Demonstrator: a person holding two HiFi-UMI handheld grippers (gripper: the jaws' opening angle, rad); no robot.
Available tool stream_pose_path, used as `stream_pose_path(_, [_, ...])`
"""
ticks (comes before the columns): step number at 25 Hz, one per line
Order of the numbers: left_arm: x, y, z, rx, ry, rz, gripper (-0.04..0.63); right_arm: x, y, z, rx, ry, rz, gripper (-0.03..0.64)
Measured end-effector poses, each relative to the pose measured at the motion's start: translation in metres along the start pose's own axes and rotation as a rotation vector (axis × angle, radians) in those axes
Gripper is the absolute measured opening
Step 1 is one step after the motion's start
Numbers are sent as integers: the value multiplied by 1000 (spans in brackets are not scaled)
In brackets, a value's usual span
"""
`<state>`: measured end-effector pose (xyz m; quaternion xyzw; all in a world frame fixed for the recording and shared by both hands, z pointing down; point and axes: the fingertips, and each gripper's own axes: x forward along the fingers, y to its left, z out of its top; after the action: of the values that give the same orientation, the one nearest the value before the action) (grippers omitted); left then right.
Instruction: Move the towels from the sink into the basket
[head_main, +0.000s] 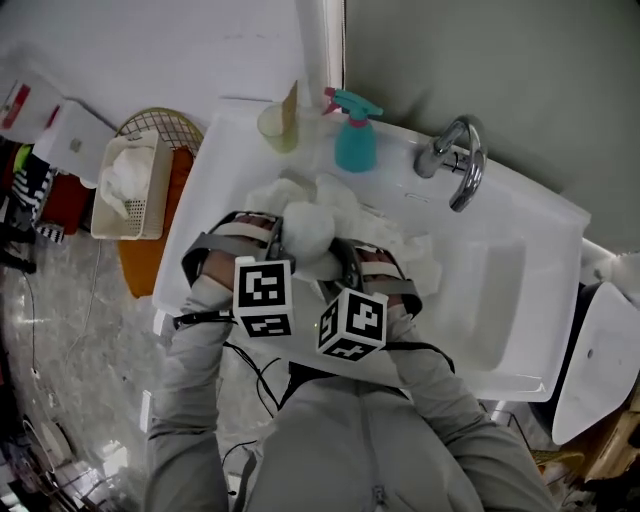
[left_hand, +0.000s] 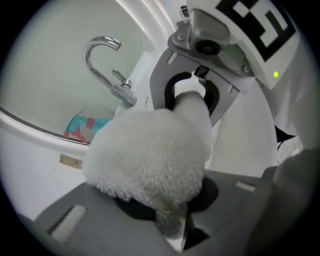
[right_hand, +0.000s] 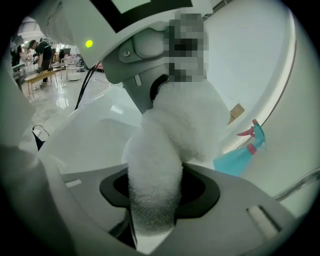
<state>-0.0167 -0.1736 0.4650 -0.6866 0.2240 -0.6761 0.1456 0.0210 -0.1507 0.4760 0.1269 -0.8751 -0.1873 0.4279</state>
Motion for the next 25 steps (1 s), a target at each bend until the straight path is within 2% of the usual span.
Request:
stream_pose_path(8, [-59,20,-25,-97,52,158,153,-28,-17,51,-139,-89,-57,189])
stream_pose_path(14, [-97,19,-63,-160,71,251,152,-35,-11,102,-240,-124,-94,189])
stream_pose_path(19, [-137,16,-116,-210,76,357,153,-34,1,164,-333,-152,-146,190])
stream_pose_path(25, [-182,-15,-210,-256,82,425,152,-17,48,258,-401,-176,-176,190])
